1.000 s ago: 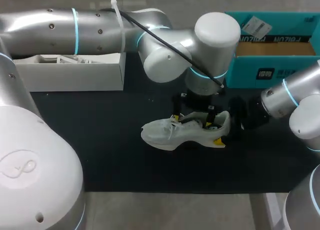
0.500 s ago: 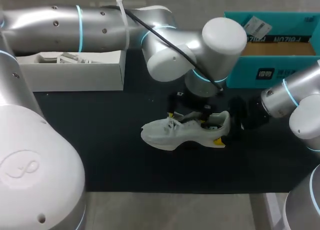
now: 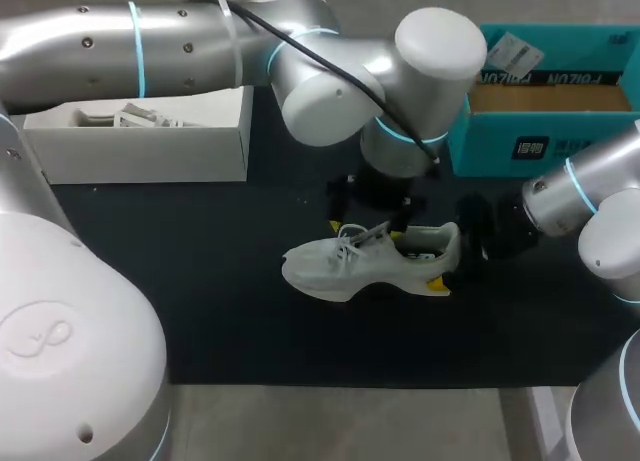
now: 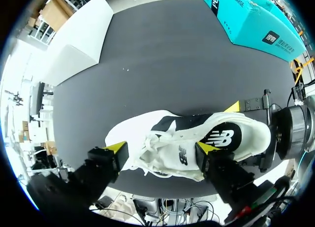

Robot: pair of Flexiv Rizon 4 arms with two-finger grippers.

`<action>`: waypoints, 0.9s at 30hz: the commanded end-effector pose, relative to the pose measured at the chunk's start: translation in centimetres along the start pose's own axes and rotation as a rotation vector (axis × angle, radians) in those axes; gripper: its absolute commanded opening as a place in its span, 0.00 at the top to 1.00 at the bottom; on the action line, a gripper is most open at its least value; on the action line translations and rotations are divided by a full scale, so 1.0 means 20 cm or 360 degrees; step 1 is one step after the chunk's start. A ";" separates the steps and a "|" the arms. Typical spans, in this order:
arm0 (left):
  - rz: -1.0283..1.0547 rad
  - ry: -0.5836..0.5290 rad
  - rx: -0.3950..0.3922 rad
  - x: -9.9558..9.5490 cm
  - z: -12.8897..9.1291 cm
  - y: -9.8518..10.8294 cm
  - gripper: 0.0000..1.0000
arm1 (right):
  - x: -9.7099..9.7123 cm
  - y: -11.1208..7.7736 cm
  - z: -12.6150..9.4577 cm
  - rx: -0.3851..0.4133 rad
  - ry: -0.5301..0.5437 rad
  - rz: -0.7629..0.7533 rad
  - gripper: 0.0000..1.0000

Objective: Take the shoe out of the shoebox, open the shoe tongue, remove and reinsert the insole, then place the shoe into the shoebox

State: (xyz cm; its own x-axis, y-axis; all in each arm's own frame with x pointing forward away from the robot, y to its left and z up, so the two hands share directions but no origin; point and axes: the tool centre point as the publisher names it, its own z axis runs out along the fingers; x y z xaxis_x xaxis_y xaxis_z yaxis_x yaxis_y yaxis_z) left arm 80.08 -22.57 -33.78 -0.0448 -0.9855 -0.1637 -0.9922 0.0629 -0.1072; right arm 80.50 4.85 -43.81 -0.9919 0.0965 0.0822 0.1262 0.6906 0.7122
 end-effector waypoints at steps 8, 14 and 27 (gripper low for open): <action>-0.0019 0.0153 -0.0151 -0.02 -0.06 0.06 1.00 | -0.01 -0.02 0.05 0.0004 -0.0004 0.0002 1.00; -0.0006 0.0302 -0.0258 -0.03 -0.11 0.07 1.00 | -0.01 -0.02 0.05 0.0004 -0.0004 0.0002 1.00; 0.0134 0.0691 -0.0315 -0.16 -0.25 0.07 1.00 | -0.01 -0.02 0.05 0.0004 -0.0004 0.0002 1.00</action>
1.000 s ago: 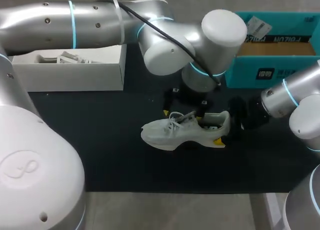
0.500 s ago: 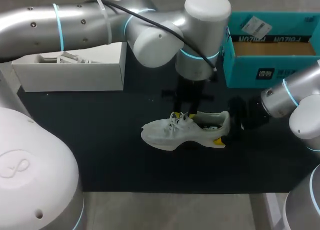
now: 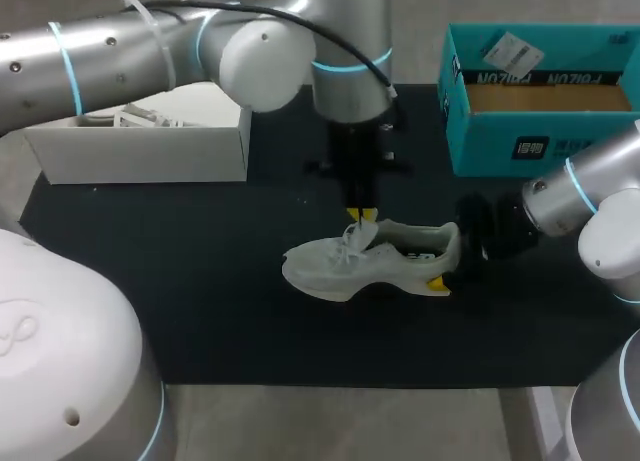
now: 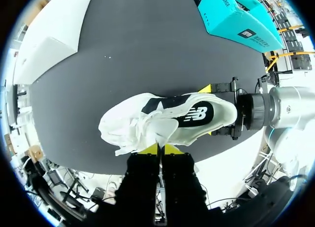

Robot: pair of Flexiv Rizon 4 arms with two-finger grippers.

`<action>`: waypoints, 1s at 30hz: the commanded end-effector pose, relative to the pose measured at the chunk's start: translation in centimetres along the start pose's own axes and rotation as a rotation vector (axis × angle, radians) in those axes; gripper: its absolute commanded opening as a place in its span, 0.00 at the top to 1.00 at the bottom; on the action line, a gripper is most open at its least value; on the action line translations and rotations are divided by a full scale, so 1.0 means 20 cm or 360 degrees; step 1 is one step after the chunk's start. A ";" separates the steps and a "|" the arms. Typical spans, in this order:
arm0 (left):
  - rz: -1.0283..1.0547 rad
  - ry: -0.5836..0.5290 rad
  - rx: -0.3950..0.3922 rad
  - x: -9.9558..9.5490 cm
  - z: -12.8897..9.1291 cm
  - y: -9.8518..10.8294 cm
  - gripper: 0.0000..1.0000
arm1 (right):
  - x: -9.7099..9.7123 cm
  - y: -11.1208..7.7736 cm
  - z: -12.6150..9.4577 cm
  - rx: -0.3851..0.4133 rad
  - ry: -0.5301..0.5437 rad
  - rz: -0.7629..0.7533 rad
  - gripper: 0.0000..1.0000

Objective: Take the shoe out of the shoebox, open the shoe tongue, remove and reinsert the insole, then place the shoe into the shoebox

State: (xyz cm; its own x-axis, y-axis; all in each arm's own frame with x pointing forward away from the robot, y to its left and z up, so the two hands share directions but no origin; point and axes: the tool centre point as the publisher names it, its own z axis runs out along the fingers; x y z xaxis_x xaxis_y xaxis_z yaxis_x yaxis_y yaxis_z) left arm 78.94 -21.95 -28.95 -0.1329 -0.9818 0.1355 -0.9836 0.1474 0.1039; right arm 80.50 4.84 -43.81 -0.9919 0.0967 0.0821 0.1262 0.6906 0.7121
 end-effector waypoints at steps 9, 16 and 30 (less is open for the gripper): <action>-0.0030 0.0282 0.0010 -0.24 0.00 0.07 1.00 | -0.01 -0.02 0.05 0.0004 -0.0004 0.0001 1.00; -0.0142 0.0292 -0.0029 -0.38 0.05 0.07 1.00 | -0.01 -0.02 0.05 0.0004 -0.0004 0.0001 1.00; -0.0243 0.0148 -0.0170 -0.50 0.21 0.09 0.00 | -0.01 -0.02 0.05 0.0004 -0.0004 0.0001 1.00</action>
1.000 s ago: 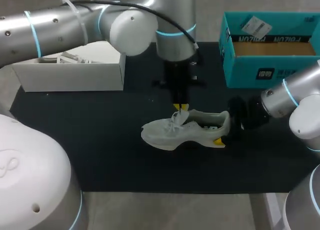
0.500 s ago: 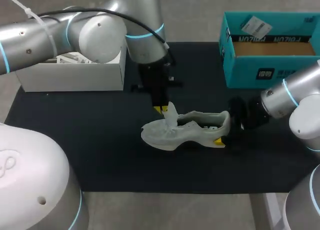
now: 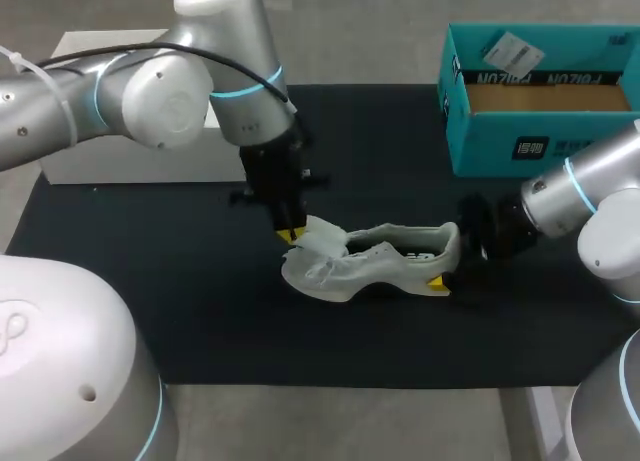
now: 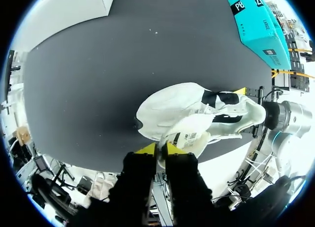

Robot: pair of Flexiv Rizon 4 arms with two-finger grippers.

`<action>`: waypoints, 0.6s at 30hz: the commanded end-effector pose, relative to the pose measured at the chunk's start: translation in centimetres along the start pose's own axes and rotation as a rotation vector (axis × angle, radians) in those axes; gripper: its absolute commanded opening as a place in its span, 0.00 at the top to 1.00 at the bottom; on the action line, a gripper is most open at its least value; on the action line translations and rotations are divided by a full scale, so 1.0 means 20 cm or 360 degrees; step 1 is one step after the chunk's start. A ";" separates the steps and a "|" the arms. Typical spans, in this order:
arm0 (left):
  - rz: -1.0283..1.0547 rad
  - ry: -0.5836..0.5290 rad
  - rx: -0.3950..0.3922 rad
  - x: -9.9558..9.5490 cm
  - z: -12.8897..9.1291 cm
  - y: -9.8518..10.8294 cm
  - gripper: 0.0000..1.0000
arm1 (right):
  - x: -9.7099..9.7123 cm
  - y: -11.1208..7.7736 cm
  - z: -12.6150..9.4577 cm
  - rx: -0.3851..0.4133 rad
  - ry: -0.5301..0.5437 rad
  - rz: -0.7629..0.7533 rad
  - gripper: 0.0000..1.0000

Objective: Take the shoe out of the shoebox, open the shoe tongue, remove and reinsert the insole, then place the shoe into the shoebox

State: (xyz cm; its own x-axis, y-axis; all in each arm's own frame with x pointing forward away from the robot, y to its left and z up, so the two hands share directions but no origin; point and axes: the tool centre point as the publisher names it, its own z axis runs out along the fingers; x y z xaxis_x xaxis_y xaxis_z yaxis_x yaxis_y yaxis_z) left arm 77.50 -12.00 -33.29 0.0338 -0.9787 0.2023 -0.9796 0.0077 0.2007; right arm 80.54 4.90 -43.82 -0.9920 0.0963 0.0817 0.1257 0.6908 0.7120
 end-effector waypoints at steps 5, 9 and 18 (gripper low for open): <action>0.0016 -0.0035 -0.0090 0.02 0.06 -0.03 0.00 | -0.01 -0.02 0.04 0.0004 -0.0004 0.0002 1.00; 0.0036 -0.0110 -0.0122 0.01 0.08 -0.04 0.00 | -0.01 -0.02 0.04 0.0004 -0.0004 0.0002 1.00; -0.0021 -0.0195 -0.0145 -0.06 0.07 -0.07 0.00 | -0.01 -0.02 0.04 0.0004 -0.0004 0.0002 1.00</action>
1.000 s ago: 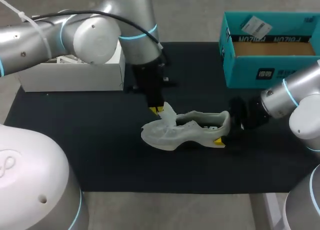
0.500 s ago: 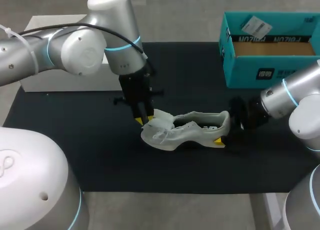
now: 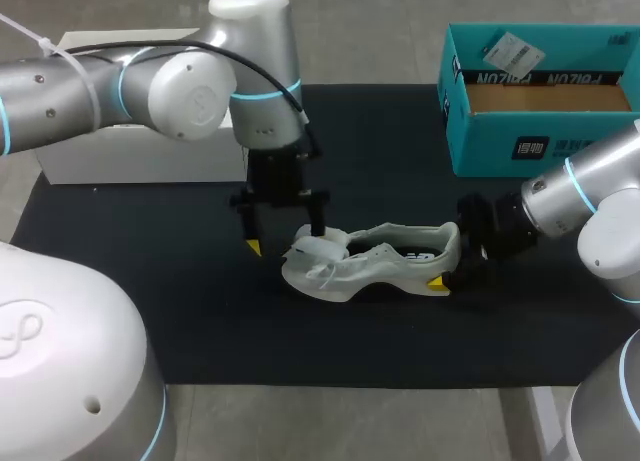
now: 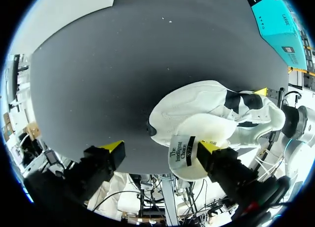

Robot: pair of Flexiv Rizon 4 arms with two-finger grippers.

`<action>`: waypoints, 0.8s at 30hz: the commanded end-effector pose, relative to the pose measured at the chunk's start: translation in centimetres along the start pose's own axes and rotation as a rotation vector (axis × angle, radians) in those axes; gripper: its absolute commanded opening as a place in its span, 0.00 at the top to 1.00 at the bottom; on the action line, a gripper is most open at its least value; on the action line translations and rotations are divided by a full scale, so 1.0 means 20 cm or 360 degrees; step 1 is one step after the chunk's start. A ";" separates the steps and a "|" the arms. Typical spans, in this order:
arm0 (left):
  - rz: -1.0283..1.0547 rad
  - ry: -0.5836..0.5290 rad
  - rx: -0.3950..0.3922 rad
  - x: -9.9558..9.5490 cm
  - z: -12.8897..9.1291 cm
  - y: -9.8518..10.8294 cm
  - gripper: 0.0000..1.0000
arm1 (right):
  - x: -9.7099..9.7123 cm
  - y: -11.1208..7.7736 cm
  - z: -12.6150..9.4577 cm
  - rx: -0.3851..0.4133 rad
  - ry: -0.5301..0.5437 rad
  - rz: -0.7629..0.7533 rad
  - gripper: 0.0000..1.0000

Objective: Take the shoe out of the shoebox, open the shoe tongue, remove and reinsert the insole, then place the shoe into the shoebox

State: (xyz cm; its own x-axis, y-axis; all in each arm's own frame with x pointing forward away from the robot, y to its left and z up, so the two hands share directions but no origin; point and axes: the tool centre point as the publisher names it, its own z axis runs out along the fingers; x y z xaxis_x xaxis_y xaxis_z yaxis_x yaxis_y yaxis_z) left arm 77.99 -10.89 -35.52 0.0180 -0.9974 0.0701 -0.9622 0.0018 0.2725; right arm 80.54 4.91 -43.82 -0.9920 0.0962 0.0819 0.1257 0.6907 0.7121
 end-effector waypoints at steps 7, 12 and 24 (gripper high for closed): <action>0.0308 0.0216 -0.0073 0.06 -0.19 0.00 0.00 | -0.01 -0.02 0.04 0.0004 -0.0004 0.0002 1.00; 0.0917 0.0234 -0.0157 0.15 -0.31 0.00 0.00 | -0.01 -0.02 0.04 0.0004 -0.0004 0.0002 1.00; 0.2599 -0.0383 -0.0258 0.22 -0.62 0.10 0.00 | -0.01 -0.02 0.04 0.0004 -0.0004 0.0002 1.00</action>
State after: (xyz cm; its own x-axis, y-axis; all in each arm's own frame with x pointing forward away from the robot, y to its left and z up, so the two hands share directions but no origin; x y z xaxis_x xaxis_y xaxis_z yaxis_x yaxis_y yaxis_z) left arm 78.50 -13.71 -24.05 -0.5469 -0.7593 0.3526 -0.7443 0.6338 0.2105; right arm 80.55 4.90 -43.82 -0.9920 0.0963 0.0821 0.1260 0.6908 0.7120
